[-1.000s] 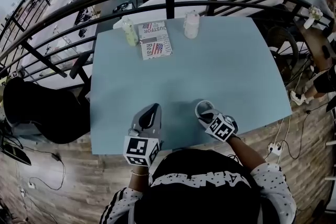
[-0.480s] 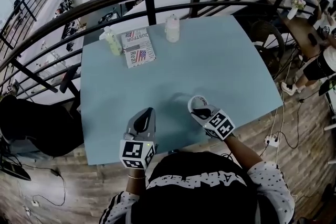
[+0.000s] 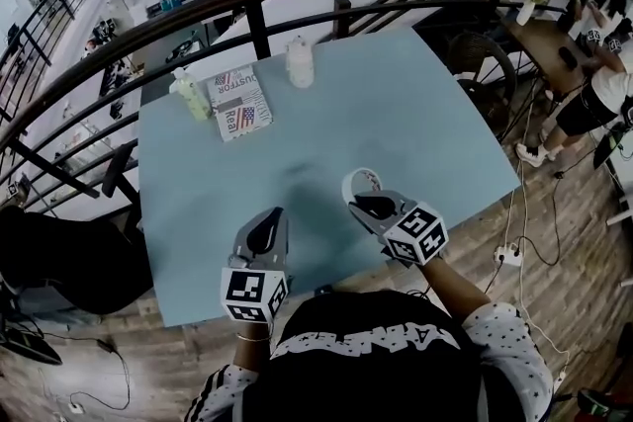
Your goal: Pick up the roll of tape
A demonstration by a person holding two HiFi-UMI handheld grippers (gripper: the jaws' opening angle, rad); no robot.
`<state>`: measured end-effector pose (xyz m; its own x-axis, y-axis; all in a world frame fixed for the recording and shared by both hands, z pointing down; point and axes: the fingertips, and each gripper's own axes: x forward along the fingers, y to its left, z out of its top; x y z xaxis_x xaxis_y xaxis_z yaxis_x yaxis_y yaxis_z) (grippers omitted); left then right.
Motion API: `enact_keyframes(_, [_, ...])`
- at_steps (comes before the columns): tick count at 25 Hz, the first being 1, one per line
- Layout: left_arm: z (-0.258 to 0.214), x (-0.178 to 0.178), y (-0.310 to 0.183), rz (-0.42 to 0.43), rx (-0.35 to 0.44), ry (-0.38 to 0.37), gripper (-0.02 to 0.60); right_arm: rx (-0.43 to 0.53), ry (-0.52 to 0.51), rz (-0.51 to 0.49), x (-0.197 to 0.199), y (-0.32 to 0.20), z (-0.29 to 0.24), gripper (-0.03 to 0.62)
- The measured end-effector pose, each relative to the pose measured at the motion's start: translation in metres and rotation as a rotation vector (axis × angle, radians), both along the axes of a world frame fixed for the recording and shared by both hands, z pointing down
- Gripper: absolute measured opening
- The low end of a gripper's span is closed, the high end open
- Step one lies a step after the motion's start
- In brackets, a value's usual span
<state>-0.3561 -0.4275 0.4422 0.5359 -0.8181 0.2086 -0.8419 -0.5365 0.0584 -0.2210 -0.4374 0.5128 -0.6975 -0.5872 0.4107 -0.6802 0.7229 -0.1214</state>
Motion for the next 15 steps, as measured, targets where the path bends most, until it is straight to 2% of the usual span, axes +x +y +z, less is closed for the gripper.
enact_keyframes(7, [-0.003, -0.001, 0.0, 0.016, 0.001, -0.01, 0.0, 0.057, -0.121, 0.008, -0.009, -0.003, -0.045, 0.052])
enact_keyframes(15, [-0.012, -0.003, 0.006, 0.016, 0.013, -0.005, 0.0, 0.123, -0.211, -0.006, -0.017, 0.002, -0.086, 0.052])
